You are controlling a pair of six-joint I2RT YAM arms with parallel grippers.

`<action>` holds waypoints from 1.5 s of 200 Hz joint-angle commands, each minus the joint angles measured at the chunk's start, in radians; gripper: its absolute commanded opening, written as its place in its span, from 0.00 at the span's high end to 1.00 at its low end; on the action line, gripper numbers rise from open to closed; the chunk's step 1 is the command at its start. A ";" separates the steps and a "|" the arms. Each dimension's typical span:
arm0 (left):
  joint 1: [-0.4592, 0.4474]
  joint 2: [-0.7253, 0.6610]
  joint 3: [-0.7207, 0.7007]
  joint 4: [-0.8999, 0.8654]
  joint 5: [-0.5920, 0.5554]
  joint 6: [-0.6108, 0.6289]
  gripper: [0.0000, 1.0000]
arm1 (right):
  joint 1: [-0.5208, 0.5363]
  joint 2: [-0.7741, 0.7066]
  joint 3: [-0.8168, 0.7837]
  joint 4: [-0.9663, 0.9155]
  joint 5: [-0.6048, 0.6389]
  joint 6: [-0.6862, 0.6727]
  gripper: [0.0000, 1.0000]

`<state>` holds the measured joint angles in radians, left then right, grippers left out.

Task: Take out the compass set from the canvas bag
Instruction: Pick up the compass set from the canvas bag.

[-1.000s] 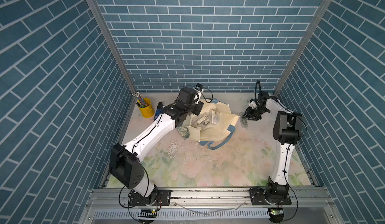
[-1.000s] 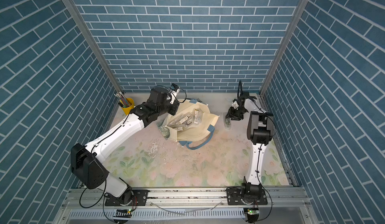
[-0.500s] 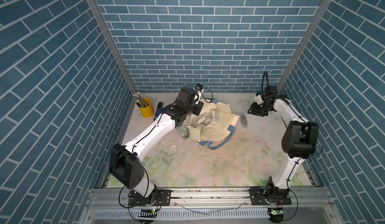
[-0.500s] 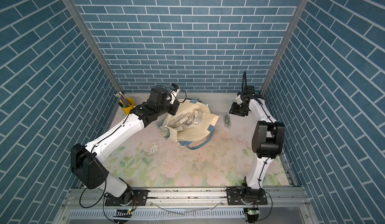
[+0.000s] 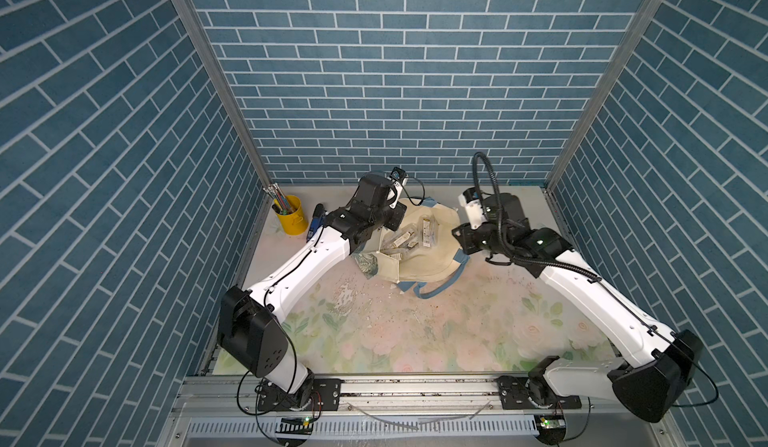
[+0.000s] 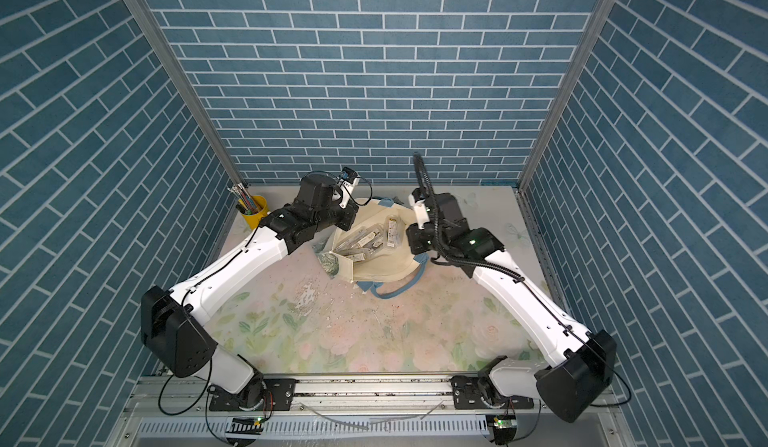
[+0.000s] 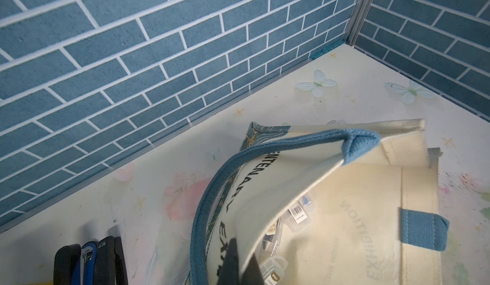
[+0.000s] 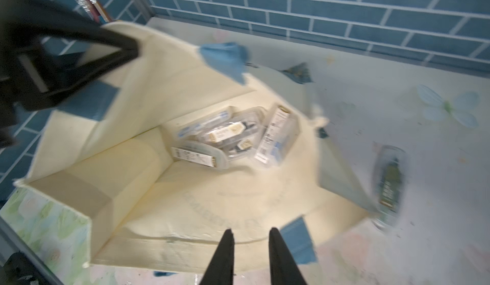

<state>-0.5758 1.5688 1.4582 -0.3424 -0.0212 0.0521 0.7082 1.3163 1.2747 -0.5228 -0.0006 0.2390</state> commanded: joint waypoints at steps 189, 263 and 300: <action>-0.002 -0.029 0.029 0.036 0.073 -0.040 1.00 | -0.020 0.550 -0.059 0.496 0.346 0.070 0.58; -0.002 -0.031 0.021 0.040 0.079 -0.040 1.00 | -0.024 0.611 -0.012 0.530 0.323 0.097 0.52; -0.003 -0.029 0.013 0.043 0.081 -0.037 1.00 | -0.025 0.643 0.007 0.571 0.330 0.111 0.52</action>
<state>-0.5755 1.5688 1.4597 -0.3553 0.0319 0.0147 0.6952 1.9202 1.2346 0.0193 0.3267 0.3099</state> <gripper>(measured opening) 0.054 0.481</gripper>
